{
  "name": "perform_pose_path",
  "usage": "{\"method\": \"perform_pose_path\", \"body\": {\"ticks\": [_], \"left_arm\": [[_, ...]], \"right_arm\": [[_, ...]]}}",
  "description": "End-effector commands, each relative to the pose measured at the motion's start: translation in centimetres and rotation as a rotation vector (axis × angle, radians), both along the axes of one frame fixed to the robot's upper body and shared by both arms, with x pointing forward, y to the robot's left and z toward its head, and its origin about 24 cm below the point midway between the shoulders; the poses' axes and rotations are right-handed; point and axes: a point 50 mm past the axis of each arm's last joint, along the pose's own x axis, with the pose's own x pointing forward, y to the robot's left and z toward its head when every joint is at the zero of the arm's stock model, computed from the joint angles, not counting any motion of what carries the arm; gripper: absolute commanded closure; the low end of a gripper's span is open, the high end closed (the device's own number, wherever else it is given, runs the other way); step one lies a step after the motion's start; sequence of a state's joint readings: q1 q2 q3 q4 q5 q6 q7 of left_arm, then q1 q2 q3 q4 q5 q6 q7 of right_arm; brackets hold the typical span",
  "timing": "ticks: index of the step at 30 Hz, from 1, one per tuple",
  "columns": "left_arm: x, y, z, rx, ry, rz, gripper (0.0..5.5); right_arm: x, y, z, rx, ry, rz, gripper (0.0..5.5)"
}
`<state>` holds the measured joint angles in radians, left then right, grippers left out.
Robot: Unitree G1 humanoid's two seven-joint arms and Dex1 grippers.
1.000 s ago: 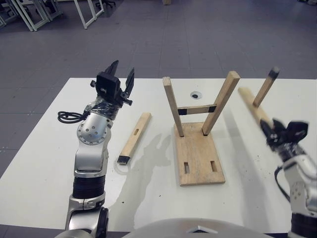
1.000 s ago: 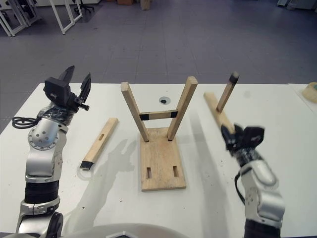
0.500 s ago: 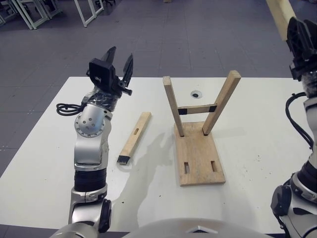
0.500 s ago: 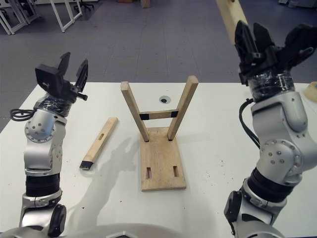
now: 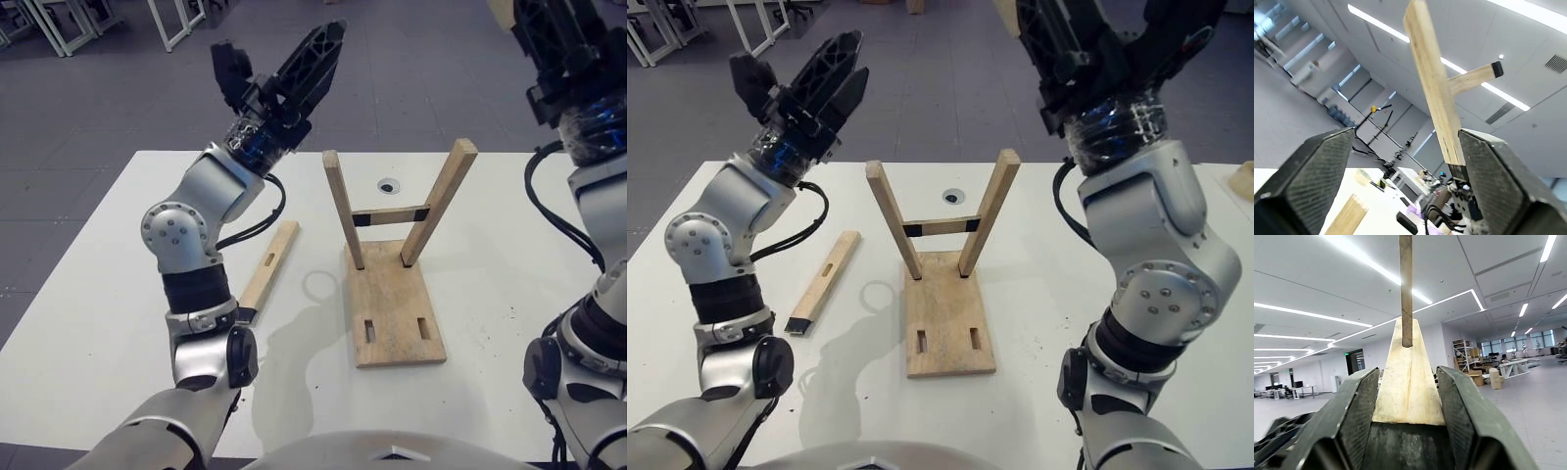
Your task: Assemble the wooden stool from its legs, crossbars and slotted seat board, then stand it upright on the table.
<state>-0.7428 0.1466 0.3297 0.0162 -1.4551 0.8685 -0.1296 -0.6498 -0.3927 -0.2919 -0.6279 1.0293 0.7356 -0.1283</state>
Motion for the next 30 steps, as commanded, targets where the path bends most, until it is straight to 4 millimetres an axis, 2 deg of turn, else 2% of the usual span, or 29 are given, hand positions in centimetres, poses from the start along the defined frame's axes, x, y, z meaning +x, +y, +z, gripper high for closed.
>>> {"method": "perform_pose_path", "body": {"ticks": [1,3,7,14,23,30], "left_arm": [[0.9,-0.7,0.5,-0.083,0.019,-0.168,1.65],[0.8,-0.9,0.7,-0.108,0.002,-0.246,1.65],[0.8,-1.0,1.3,-0.135,-0.056,-0.293,1.65],[0.9,-1.2,2.1,-0.148,-0.118,-0.329,1.65],[1.8,-1.4,2.2,-0.133,-0.128,-0.352,1.65],[1.5,-1.5,2.7,-0.172,-0.162,-0.395,1.65]], "right_arm": [[-0.3,0.9,0.7,0.016,-0.024,0.067,3.57],[-0.5,1.3,0.9,0.021,-0.027,0.095,3.57],[-0.3,1.8,0.9,0.049,-0.002,0.164,3.57],[-0.4,3.2,0.6,0.073,0.04,0.275,3.57],[-0.8,4.8,-0.3,0.128,0.11,0.389,3.57],[-1.1,5.0,-0.6,0.155,0.154,0.434,3.57]]}}
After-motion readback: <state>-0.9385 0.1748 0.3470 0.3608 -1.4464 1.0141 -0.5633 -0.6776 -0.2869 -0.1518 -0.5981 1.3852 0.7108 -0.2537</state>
